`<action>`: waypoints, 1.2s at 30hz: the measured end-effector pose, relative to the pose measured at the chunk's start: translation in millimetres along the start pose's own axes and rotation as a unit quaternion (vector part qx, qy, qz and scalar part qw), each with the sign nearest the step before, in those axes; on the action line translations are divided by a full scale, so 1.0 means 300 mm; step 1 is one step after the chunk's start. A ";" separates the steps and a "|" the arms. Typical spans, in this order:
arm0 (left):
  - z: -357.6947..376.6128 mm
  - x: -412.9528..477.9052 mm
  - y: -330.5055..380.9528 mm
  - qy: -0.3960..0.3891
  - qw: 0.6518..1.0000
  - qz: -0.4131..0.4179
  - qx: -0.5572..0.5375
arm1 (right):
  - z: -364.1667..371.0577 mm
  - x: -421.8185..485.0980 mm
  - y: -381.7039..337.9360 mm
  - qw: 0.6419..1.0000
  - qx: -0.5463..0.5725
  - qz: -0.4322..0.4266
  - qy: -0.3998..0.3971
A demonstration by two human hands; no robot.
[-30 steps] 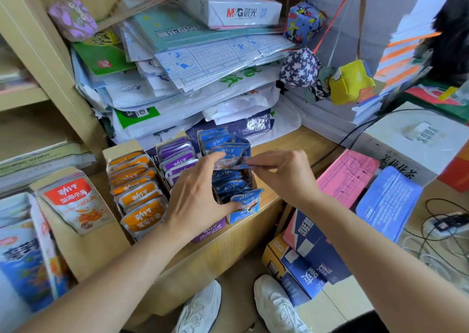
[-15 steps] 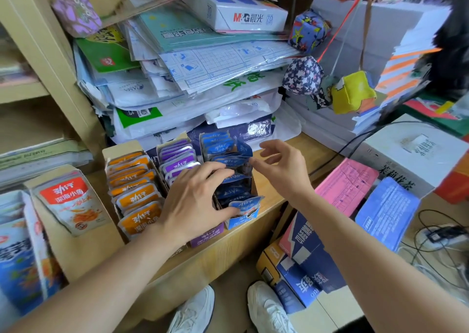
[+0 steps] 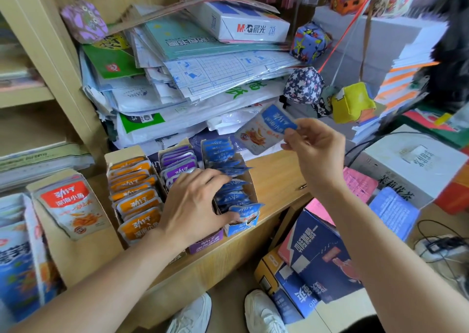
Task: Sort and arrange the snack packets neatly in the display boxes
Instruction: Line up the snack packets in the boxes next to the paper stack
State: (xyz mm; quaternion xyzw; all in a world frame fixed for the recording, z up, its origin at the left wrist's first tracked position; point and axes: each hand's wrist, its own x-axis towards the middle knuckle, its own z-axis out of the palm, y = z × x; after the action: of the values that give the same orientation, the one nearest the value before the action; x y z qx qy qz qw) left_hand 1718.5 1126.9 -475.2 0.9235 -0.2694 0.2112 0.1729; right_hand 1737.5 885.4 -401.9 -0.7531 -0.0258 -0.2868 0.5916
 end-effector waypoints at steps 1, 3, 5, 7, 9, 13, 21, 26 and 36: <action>0.001 0.001 0.001 0.003 1.000 0.000 0.000 | -0.004 0.000 -0.006 1.000 0.024 -0.010 -0.008; 0.001 -0.001 0.002 0.004 1.000 -0.001 -0.001 | 0.010 0.000 -0.004 0.999 0.024 -0.012 -0.034; -0.001 -0.006 0.000 0.006 1.000 -0.002 -0.002 | 0.040 0.005 0.011 0.998 -0.012 -0.005 -0.068; -0.003 -0.010 -0.001 0.010 1.000 -0.004 0.002 | 0.080 0.001 0.033 0.992 -0.058 0.001 -0.109; -0.003 -0.015 0.001 0.012 1.000 -0.007 0.008 | 0.122 -0.013 0.061 0.982 -0.112 0.001 -0.151; -0.007 -0.025 0.002 0.012 1.000 -0.014 0.024 | 0.179 -0.037 0.091 0.947 -0.208 -0.014 -0.243; -0.025 -0.013 0.004 0.038 0.997 -0.034 0.057 | 0.107 -0.047 0.048 0.960 -0.143 -0.024 -0.238; -0.028 -0.005 0.010 0.015 0.997 -0.006 0.079 | 0.132 -0.126 0.089 0.880 -0.276 -0.125 -0.365; -0.021 -0.007 -0.022 -0.005 0.997 -0.023 0.075 | 0.140 -0.157 0.128 0.893 -0.255 -0.090 -0.360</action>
State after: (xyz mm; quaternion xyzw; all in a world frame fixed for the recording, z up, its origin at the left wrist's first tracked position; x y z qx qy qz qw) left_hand 1719.0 1135.8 -472.2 0.9409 -0.2323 0.2222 0.1067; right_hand 1729.6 926.1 -463.1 -0.9242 -0.2305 -0.0448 0.3010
